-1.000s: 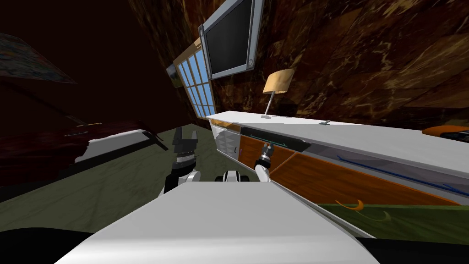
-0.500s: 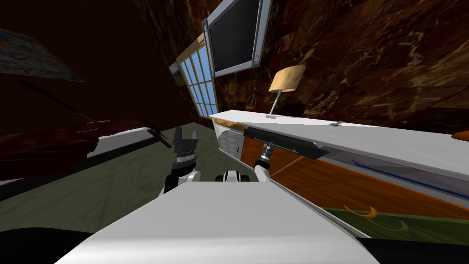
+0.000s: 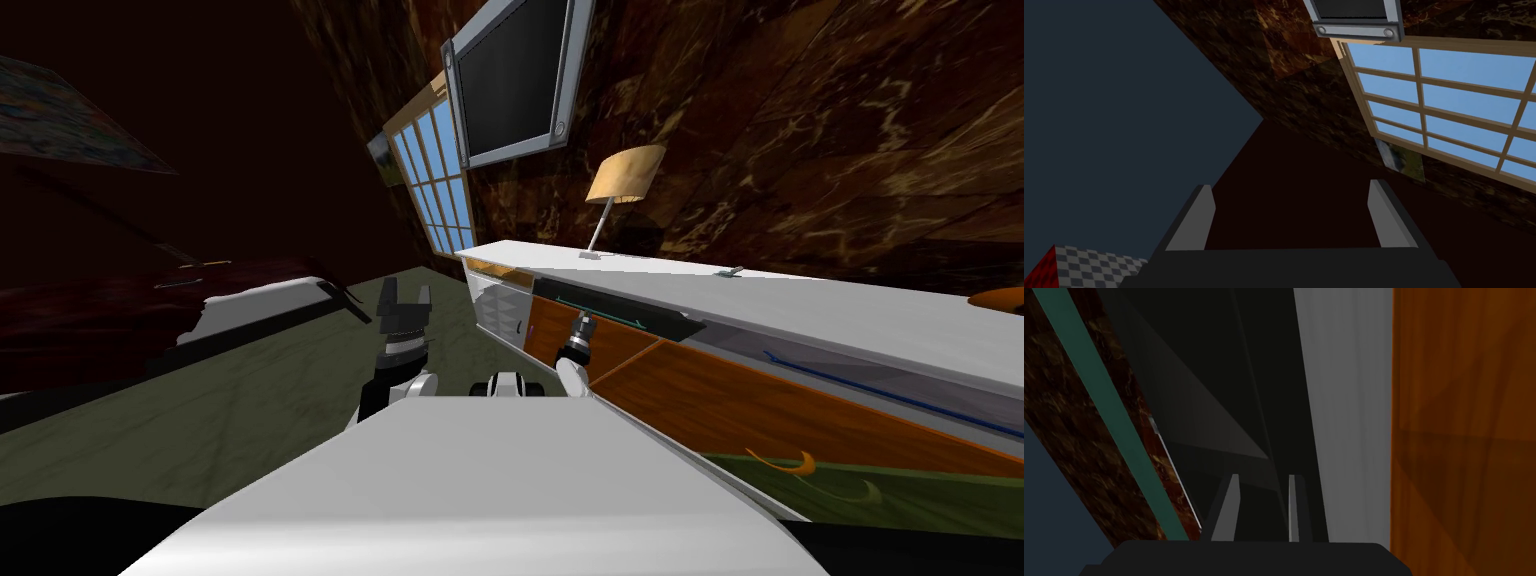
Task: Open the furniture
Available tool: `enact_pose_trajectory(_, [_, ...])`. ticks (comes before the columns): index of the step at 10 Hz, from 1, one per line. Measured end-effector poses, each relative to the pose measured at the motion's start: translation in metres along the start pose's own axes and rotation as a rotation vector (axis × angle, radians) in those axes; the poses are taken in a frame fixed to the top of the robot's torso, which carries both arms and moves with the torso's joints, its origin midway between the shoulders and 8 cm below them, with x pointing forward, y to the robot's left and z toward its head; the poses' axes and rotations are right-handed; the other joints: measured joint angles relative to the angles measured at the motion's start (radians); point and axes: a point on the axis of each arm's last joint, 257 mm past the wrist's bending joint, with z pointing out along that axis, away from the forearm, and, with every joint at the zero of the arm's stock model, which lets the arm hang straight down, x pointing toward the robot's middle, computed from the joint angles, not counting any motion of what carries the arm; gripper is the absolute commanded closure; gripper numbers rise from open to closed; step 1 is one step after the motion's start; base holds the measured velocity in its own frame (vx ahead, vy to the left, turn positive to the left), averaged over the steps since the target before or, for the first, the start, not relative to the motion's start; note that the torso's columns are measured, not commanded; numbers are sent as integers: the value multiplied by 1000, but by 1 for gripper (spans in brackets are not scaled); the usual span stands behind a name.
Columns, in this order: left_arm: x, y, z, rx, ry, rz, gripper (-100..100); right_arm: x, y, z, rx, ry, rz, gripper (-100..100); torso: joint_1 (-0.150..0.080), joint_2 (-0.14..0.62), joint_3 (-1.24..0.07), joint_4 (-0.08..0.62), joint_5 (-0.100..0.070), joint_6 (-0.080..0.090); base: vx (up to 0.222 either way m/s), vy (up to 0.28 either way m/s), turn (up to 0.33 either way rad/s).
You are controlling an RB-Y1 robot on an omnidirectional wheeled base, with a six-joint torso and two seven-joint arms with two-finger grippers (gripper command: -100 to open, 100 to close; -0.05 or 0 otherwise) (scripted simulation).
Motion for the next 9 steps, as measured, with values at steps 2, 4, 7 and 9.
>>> enact_pose_trajectory(2, [0, 0, 0, 0, 0, 0, 0, 4, -1, -6, 7, 3, -4, 100, 1, 2, 2, 0, 0, 0, -47, 22, -17])
enact_pose_trajectory(4, [0, 0, 0, 0, 0, 0, 0, 1, 0, -6, -4, 1, 0, 100, 0, 9, 6, 2, 0, 2, -152, 71, -27])
enact_pose_trajectory(7, [0, 0, 0, 0, 0, 0, 0, -3, 4, -7, -26, -3, 5, -100, -1, 4, 3, 2, 1, 2, -138, 88, -56])
enact_pose_trajectory(9, [0, 0, 0, 0, 0, 0, 0, -8, 6, -1, -53, -9, 7, -100, -3, 0, -2, 6, 5, 3, -10, 17, -55])
